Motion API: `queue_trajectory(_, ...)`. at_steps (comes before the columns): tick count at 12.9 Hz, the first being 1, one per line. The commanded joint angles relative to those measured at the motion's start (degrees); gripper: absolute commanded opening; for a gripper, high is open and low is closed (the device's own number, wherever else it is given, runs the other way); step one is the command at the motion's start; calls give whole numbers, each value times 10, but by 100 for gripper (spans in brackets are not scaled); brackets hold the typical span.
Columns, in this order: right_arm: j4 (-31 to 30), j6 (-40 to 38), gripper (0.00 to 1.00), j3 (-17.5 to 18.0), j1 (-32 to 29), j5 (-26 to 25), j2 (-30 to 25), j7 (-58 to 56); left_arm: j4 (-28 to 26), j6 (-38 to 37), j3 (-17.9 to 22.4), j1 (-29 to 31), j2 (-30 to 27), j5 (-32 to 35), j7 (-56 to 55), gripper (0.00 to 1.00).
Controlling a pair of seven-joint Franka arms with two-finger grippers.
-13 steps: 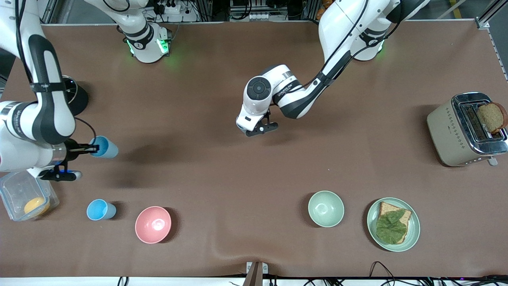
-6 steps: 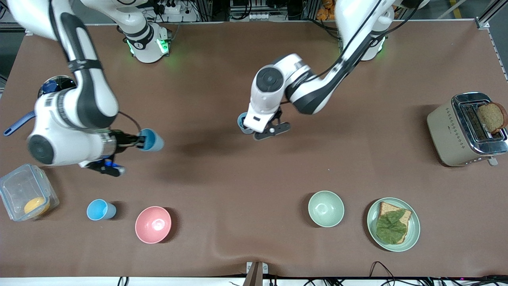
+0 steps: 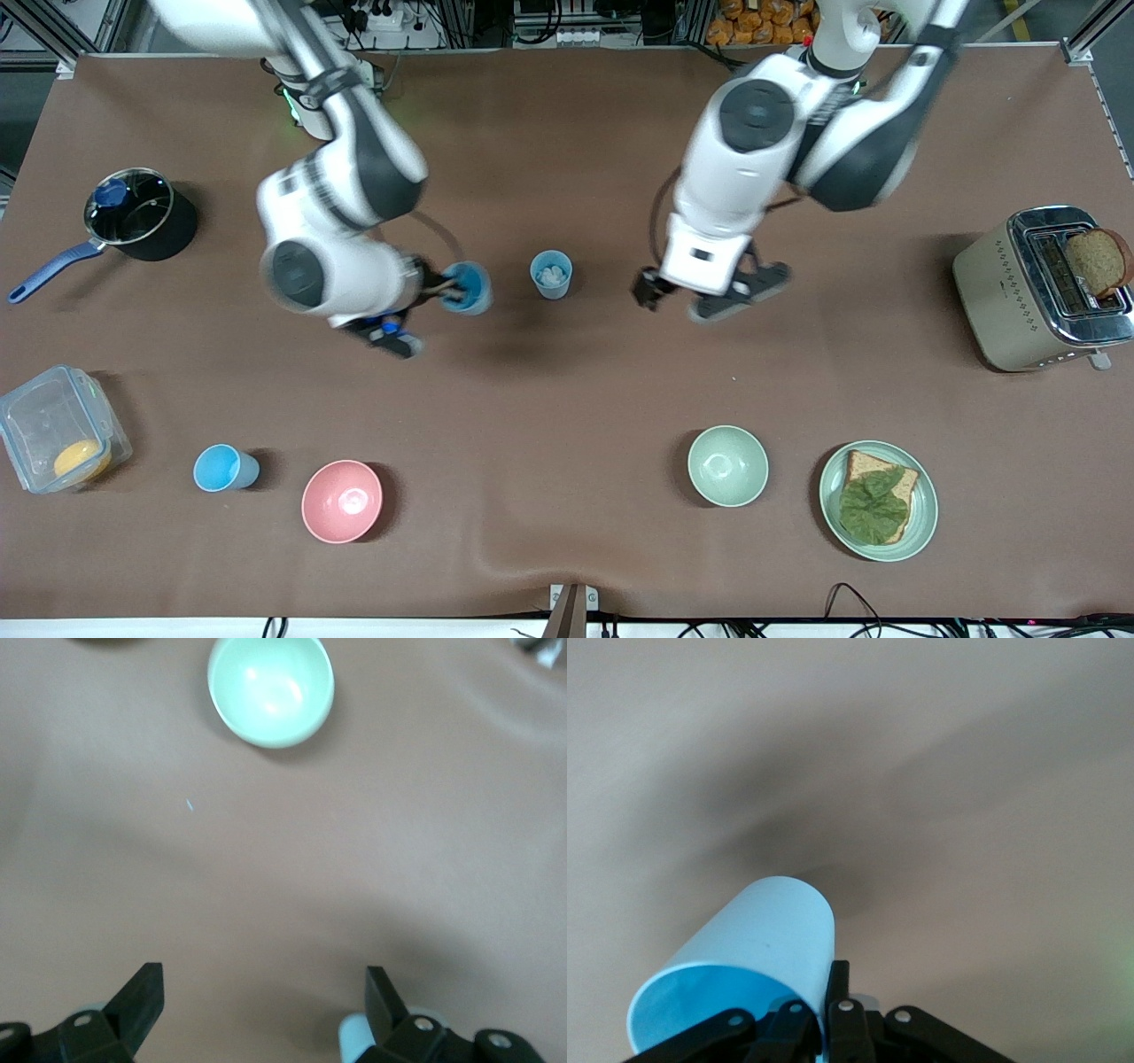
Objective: Stack blue cups with both arms
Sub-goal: 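Lower the right gripper's cup into the center cup while the left gripper withdraws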
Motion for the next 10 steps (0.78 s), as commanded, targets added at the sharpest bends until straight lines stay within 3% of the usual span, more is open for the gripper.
queue_trajectory(1,-8,45,0,-9,70,16,1,82,-14,-28,-4,47,-26,13,84,100)
queue_trajectory(6,-30,51,0,-10,98,14,10,109,-13,-56,-5,133,-47,13,241,100)
queue_trajectory(10,-32,75,0,-10,104,10,31,125,-2,-86,-4,156,-52,13,286,100)
